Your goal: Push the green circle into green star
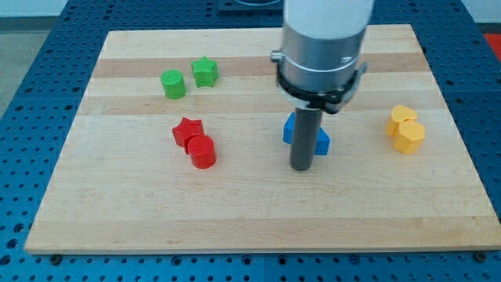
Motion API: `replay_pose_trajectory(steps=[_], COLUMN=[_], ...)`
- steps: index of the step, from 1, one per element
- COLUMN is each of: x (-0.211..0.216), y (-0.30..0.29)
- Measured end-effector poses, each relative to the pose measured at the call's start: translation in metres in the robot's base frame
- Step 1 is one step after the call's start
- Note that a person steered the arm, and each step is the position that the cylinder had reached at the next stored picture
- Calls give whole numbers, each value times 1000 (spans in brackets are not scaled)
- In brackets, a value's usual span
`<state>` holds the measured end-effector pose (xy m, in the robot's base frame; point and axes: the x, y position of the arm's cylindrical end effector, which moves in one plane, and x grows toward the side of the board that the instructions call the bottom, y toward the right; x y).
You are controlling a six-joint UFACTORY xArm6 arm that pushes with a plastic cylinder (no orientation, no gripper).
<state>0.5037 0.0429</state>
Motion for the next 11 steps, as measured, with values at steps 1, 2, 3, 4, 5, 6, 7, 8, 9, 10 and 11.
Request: replay_pose_trajectory(steps=[1,2,3,4,5,6,7,8,9,10,11], x=[-34,-85,-111,-104,-96,-103,-130,-157,-160,-160,-149], y=[-35,-59,-100,-150,-189,-241,-262,-246,-226,-226,-226])
